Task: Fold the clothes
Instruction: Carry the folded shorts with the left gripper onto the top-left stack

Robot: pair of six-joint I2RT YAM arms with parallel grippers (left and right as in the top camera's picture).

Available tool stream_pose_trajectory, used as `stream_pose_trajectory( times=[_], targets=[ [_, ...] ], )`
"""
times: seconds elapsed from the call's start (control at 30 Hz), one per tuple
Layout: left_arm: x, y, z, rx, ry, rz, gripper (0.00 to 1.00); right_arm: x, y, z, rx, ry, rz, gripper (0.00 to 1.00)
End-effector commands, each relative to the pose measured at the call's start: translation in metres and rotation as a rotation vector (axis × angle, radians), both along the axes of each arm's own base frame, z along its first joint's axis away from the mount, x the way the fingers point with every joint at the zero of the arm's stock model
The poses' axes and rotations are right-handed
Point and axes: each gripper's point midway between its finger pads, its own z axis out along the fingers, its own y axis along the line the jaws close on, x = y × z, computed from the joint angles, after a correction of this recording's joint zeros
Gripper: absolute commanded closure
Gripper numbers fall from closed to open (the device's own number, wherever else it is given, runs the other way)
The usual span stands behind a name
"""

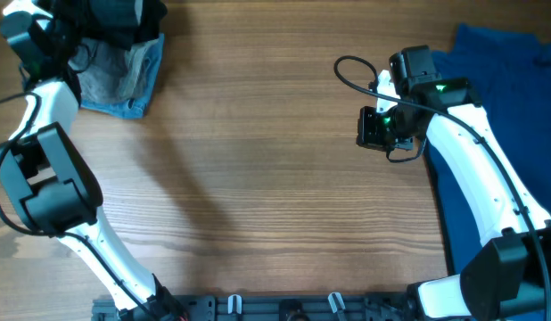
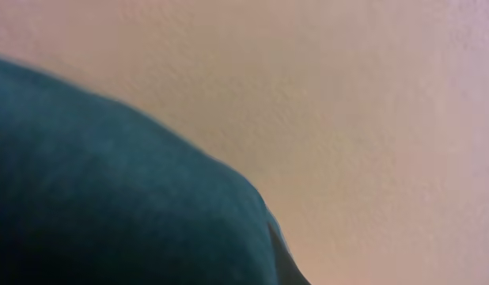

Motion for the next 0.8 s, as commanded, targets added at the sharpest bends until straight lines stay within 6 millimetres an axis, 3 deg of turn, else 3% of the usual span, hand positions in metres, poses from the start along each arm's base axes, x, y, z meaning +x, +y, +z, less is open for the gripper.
stream_pose_trajectory(
  times=[0.0,0.07,0.1,0.17,0.2,0.27,0.37,0.43,0.47,0.53,0.57,0.7,0.77],
  targets=[
    [-0.012,0.011,-0.013,0.052,0.088,-0.049,0.96,-0.001,-0.003,0.003,-0.014,0.001,-0.004,0.95],
    [-0.030,0.012,-0.057,0.099,0.260,-0.083,0.91,-0.003,-0.003,0.003,-0.015,0.009,-0.004,0.94],
    [-0.043,0.014,-0.079,0.124,0.351,-0.097,0.82,-0.003,-0.003,0.003,-0.015,0.010,-0.004,0.94],
    [-0.063,0.018,-0.103,0.138,0.463,-0.112,0.68,-0.003,-0.003,0.003,-0.015,0.010,-0.004,0.94],
    [-0.071,0.020,-0.106,0.116,0.484,-0.130,0.63,-0.003,-0.003,0.003,-0.016,0.009,-0.004,0.89],
    [-0.095,0.024,-0.091,0.039,0.477,-0.198,0.51,-0.003,-0.004,0.003,-0.021,0.009,-0.006,0.89],
    [-0.122,0.035,-0.052,-0.035,0.429,-0.228,0.48,-0.003,-0.004,0.003,-0.021,0.009,-0.005,0.87],
    [-0.138,0.047,-0.011,-0.004,0.368,-0.206,0.54,-0.003,-0.004,0.003,-0.021,0.009,-0.005,0.85],
    [-0.140,0.049,0.001,0.013,0.350,-0.197,0.62,-0.003,-0.004,0.003,-0.022,0.008,-0.006,0.85],
    [-0.140,0.047,0.016,0.057,0.334,-0.174,0.90,-0.002,-0.004,0.003,-0.021,0.005,-0.005,0.84],
    [-0.135,0.042,0.017,0.081,0.334,-0.171,0.96,-0.002,-0.004,0.003,-0.021,0.005,-0.006,0.83],
    [-0.089,0.001,-0.011,0.283,0.368,-0.171,0.96,-0.002,-0.004,0.003,-0.020,0.002,-0.006,0.83],
    [-0.058,-0.025,-0.042,0.385,0.396,-0.152,0.96,-0.002,-0.004,0.003,-0.020,0.003,-0.006,0.83]
  ],
)
